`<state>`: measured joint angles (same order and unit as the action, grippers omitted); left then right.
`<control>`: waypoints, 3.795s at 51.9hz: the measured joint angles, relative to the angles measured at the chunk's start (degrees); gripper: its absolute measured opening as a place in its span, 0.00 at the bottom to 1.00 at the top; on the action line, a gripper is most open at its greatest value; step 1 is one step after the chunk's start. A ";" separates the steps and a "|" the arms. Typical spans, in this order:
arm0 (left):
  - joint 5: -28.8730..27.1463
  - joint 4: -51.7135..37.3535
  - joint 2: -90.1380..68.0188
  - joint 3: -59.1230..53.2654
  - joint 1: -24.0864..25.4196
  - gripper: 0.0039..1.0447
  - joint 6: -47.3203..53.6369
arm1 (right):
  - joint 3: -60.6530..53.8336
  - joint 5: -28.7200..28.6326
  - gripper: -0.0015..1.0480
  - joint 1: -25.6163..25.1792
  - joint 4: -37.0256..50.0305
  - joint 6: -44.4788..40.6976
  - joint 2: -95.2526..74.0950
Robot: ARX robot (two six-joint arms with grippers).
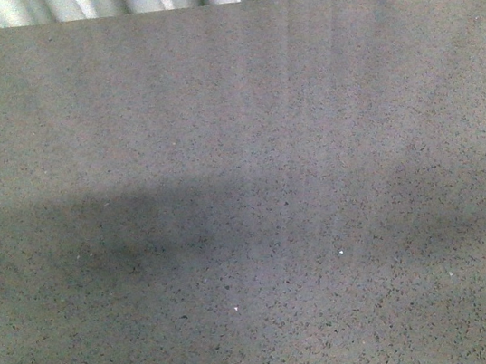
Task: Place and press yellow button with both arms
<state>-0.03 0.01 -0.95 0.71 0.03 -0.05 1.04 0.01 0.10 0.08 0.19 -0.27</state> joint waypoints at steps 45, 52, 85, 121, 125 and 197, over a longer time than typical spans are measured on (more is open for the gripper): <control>9.01 -12.04 -46.07 12.11 14.73 0.91 3.87 | 0.00 0.00 0.91 0.00 0.00 0.00 0.00; 8.85 -22.99 -59.54 13.22 19.34 0.91 5.81 | 0.00 -0.02 0.91 0.00 0.00 0.00 0.00; 9.22 -39.87 -87.86 15.67 28.94 0.91 8.17 | 0.00 0.00 0.91 0.00 0.00 0.00 0.00; 7.87 -43.56 -96.00 17.81 28.83 0.91 8.48 | 0.00 -0.02 0.91 0.00 0.00 0.00 0.00; 7.74 -43.71 -96.28 17.88 28.70 0.91 8.46 | 0.00 -0.02 0.91 0.00 0.00 0.00 0.00; 1.27 -31.15 -77.99 26.69 7.48 0.33 3.13 | 0.00 -0.02 0.91 0.00 0.00 0.00 0.00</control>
<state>1.23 -31.14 -78.94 27.40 7.51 3.07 1.04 -0.01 0.10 0.08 0.19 -0.27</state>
